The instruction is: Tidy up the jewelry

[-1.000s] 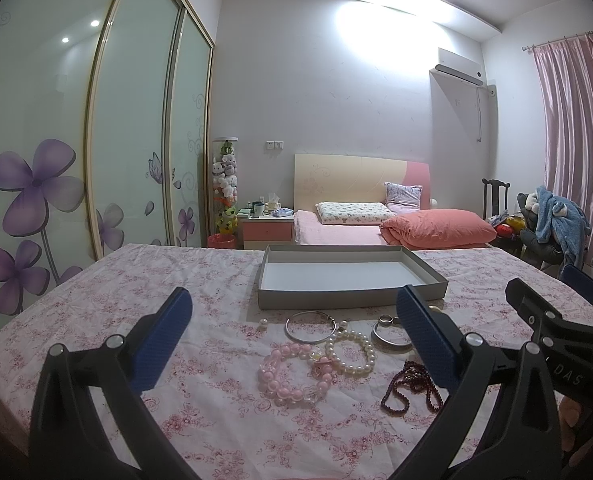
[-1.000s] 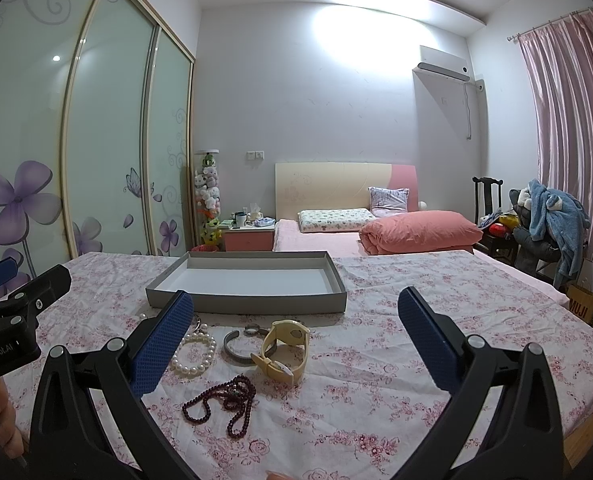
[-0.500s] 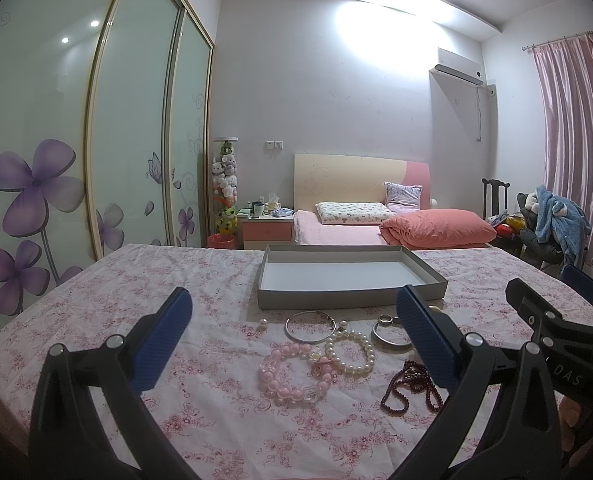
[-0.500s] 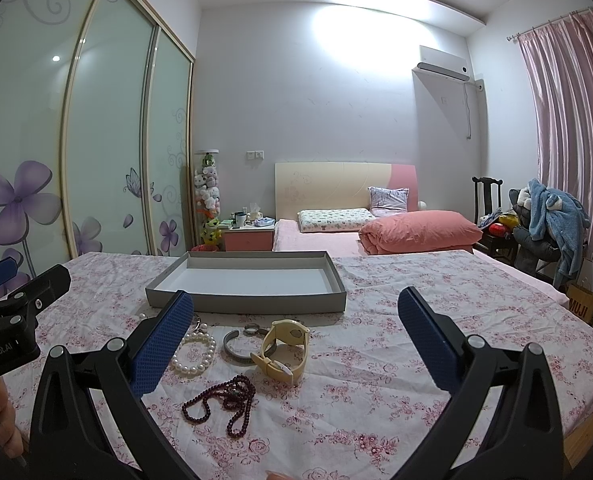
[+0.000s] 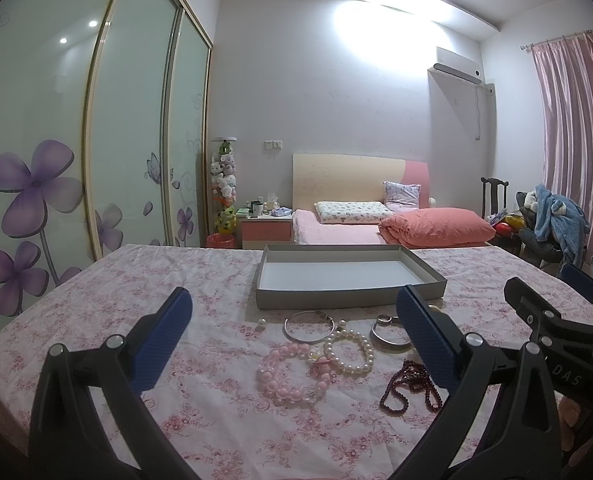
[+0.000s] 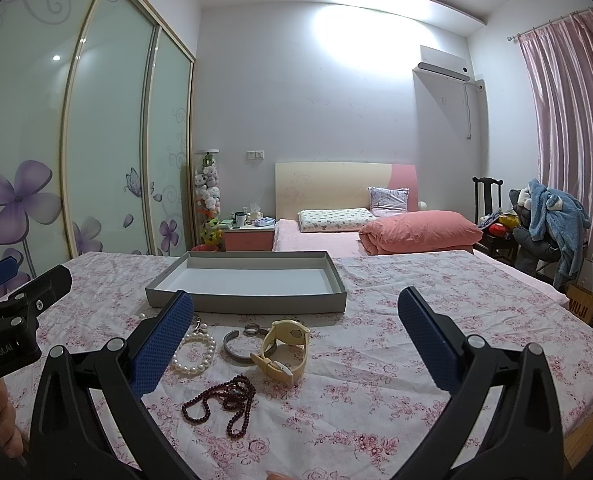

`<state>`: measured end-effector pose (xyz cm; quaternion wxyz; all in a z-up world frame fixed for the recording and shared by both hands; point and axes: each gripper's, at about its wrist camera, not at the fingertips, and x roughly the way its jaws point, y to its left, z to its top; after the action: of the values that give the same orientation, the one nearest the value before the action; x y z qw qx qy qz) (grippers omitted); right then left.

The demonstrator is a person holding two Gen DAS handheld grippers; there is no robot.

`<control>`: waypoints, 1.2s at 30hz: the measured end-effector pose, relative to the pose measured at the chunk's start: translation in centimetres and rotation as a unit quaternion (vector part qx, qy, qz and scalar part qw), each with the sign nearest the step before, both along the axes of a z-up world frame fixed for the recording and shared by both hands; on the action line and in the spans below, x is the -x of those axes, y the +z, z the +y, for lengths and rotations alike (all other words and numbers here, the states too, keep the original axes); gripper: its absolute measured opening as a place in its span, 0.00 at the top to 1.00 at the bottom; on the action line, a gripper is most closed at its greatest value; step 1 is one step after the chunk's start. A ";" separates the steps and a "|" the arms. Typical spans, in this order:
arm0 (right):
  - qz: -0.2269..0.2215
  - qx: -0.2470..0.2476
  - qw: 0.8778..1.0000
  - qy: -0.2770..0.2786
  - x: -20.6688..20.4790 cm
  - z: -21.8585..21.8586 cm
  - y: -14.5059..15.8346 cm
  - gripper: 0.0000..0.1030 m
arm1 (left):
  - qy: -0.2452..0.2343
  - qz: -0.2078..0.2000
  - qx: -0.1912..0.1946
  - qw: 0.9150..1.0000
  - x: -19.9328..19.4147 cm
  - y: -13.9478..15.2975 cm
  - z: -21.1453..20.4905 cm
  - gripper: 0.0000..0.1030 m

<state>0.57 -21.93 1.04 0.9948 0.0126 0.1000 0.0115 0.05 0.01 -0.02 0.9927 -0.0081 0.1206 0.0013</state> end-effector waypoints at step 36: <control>0.340 -0.060 0.938 0.019 -15.7 0.4 -7.9 0.49 | -0.026 0.195 -0.003 0.980 -10.2 -6.3 3.9 0.04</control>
<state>16.30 -21.51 -6.86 0.8985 0.0739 0.4316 0.0317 10.28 3.89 -6.28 0.9498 -0.0016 0.3121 -0.0226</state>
